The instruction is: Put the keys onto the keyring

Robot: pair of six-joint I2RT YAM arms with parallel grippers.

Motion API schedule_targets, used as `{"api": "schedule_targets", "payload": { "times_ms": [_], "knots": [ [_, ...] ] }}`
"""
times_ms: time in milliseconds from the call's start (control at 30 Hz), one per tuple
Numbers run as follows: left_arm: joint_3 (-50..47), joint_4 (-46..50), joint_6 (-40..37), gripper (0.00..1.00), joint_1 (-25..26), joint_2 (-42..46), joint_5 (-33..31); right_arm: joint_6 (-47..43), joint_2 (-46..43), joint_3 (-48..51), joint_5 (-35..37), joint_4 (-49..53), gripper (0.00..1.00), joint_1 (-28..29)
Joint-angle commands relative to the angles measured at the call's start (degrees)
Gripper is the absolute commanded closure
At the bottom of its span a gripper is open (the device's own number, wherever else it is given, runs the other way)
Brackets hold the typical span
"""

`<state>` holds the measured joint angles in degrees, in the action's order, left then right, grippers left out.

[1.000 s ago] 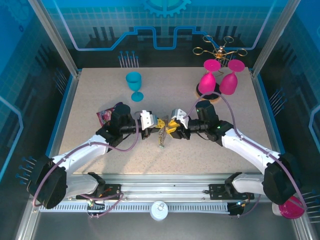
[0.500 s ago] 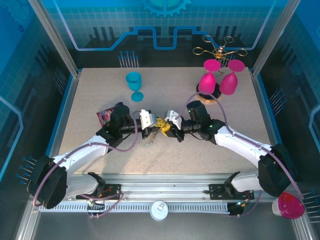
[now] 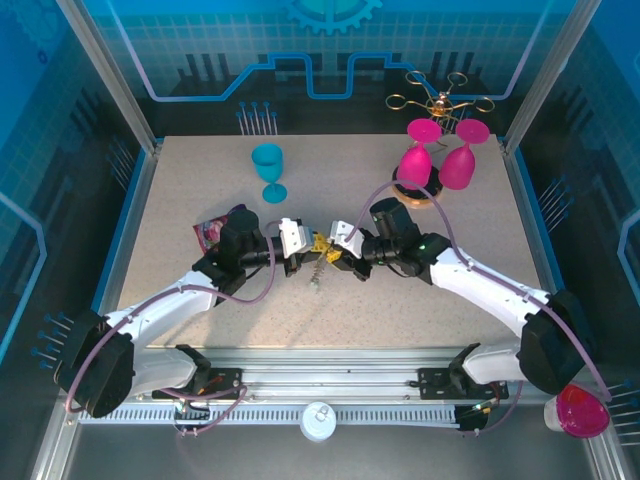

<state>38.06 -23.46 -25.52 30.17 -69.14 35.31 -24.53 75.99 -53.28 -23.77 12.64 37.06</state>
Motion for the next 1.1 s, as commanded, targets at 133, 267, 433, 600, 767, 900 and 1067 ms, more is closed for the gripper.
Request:
{"api": "schedule_targets", "payload": {
  "times_ms": [133, 267, 433, 600, 767, 900, 1067],
  "knots": [
    [-0.3, -3.8, 0.1, 1.0, 0.0, 0.6, -0.2, -0.8, -2.8, -0.2, 3.6, 2.6, 1.0, -0.1],
    [0.0, -2.8, -0.2, 1.0, 0.0, 0.7, 0.3, -0.4, -3.8, -0.8, 4.2, 2.4, 1.0, -0.1],
    [0.0, -1.4, -1.2, 1.0, 0.0, 0.6, 0.4, -0.3, -5.1, -1.6, 5.1, 2.5, 1.0, -0.2],
    [0.2, -1.4, -1.0, 1.0, 0.1, 0.3, 1.3, -0.3, -5.6, -2.1, 5.6, 2.6, 1.0, -0.1],
    [0.6, -0.6, -0.9, 1.0, 0.0, 0.2, 2.0, -1.5, -5.8, -2.5, 5.8, 2.3, 1.0, 0.1],
    [0.8, 0.2, -1.1, 1.0, 0.0, 0.2, 2.8, -2.7, -6.4, -2.1, 7.6, 0.9, 1.0, 0.5],
    [1.3, 2.2, -1.7, 1.0, -0.1, -0.2, 3.1, -3.5, -8.7, -0.4, 10.1, -3.1, 1.0, 0.7]
  ]
}}
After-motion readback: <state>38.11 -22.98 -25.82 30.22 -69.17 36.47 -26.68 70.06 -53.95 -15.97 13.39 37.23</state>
